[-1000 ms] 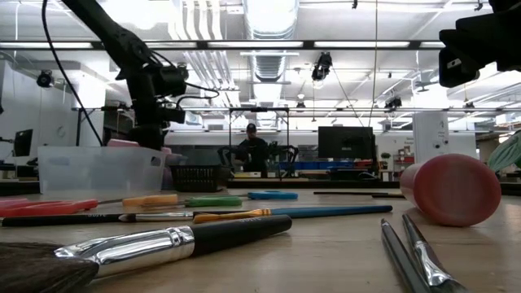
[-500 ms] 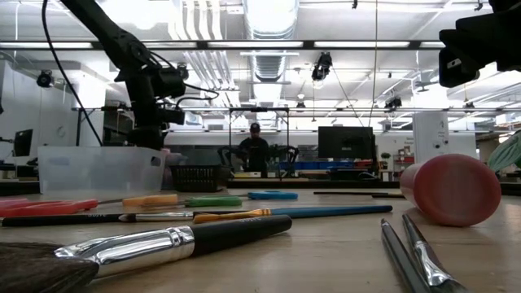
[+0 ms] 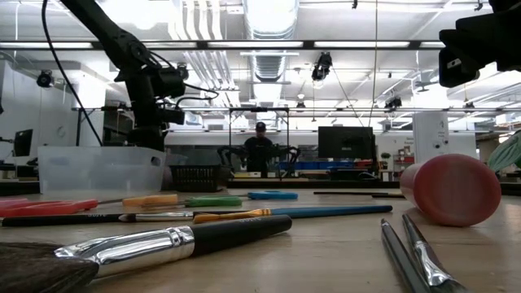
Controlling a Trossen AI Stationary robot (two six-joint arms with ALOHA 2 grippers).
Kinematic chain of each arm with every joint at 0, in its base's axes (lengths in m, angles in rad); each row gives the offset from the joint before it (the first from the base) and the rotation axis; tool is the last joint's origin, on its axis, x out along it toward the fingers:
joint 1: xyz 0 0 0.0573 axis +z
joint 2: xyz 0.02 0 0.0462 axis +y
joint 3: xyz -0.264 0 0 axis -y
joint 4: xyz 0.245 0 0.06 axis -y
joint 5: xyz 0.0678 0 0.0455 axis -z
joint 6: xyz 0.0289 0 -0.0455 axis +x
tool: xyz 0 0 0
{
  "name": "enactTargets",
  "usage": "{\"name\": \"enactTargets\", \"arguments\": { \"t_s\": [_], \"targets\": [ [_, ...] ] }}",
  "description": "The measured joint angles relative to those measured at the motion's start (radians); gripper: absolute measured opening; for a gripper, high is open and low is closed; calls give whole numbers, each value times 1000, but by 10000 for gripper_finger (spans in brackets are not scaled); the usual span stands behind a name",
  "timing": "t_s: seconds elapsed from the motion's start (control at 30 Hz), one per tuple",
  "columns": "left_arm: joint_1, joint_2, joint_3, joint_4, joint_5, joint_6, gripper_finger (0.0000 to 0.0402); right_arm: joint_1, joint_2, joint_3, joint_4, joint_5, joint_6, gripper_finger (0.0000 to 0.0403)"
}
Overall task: Pick & Place Paint Supplies
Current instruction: Put the red bottle into the left black bin
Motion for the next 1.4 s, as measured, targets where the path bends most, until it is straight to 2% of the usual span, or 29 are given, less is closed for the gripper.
{"name": "enactTargets", "arguments": {
  "t_s": [0.23, 0.47, 0.57, 0.77, 0.87, 1.03, 1.23, 1.4],
  "targets": [
    [-7, -38, 1, -4, 4, -33, 302, 0, 0, 0, 0, 0, 0, 97],
    [-41, -182, 1, -8, 28, -172, 302, 0, 0, 0, 0, 0, 0, 97],
    [-67, -250, 1, 2, 45, -331, 302, 0, 0, 0, 0, 0, 0, 97],
    [-132, -349, 1, 3, 41, -770, 302, 0, 0, 0, 0, 0, 0, 97],
    [-176, -367, 1, 2, 37, -912, 302, 0, 0, 0, 0, 0, 0, 97],
    [-315, -365, 1, 4, -5, -1005, 302, 0, 0, 0, 0, 0, 0, 97],
    [-561, -359, 1, 51, -186, -1206, 302, 0, 0, 0, 0, 0, 0, 97],
    [-758, -358, 1, 126, -310, -1267, 302, 0, 0, 0, 0, 0, 0, 97]
  ]
}}
